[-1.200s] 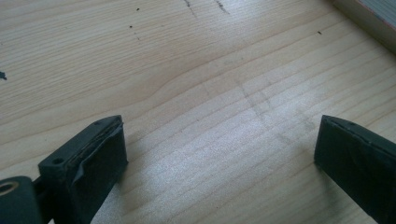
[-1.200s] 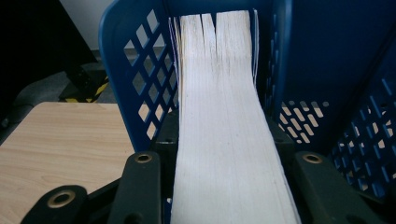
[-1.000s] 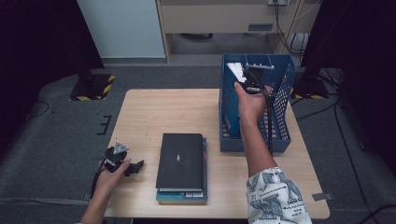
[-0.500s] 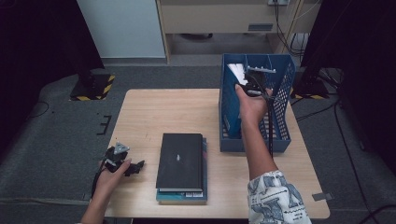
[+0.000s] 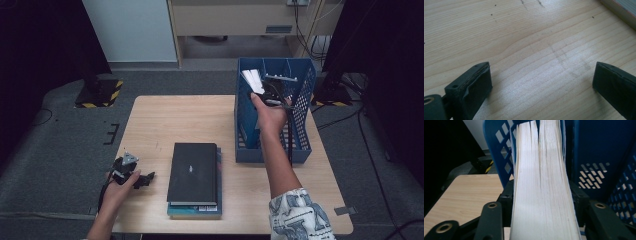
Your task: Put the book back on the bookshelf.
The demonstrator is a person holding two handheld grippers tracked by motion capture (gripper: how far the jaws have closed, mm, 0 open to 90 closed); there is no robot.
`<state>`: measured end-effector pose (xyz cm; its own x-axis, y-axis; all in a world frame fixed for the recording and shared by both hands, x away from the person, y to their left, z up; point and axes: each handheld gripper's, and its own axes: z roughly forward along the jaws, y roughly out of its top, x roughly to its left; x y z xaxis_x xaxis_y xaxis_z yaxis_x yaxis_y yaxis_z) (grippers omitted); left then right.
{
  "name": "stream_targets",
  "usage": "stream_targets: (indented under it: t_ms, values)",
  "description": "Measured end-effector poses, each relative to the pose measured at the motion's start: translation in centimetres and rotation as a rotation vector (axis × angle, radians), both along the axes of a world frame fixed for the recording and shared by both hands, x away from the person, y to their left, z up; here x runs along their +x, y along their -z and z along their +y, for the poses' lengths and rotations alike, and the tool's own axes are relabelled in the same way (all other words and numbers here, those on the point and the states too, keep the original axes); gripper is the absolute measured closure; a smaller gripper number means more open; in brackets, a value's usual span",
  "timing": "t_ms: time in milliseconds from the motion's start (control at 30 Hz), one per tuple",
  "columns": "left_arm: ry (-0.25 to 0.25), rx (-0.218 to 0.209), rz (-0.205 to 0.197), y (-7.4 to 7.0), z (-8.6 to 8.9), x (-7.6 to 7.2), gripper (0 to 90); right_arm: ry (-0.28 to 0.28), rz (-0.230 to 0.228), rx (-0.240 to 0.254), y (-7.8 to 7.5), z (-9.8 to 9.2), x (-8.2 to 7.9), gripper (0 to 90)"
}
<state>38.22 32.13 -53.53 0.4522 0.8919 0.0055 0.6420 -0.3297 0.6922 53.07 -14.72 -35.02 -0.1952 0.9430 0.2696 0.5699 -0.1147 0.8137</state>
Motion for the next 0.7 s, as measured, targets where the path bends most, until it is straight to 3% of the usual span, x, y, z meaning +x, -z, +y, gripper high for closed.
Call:
stream_targets:
  t_ms: [133,300,700]
  values:
    - [0.000,0.000,0.000,0.0,0.0,0.0,1.6,-0.031,0.024,0.025,0.3,0.2,0.0,41.2]
    - [0.000,0.000,0.000,0.0,0.0,0.0,1.5,-0.061,0.018,0.042,0.5,0.3,-0.4,35.1]
    - [0.000,0.000,0.000,0.0,0.0,0.0,1.5,-0.122,0.033,0.072,0.2,0.4,-1.5,31.2]
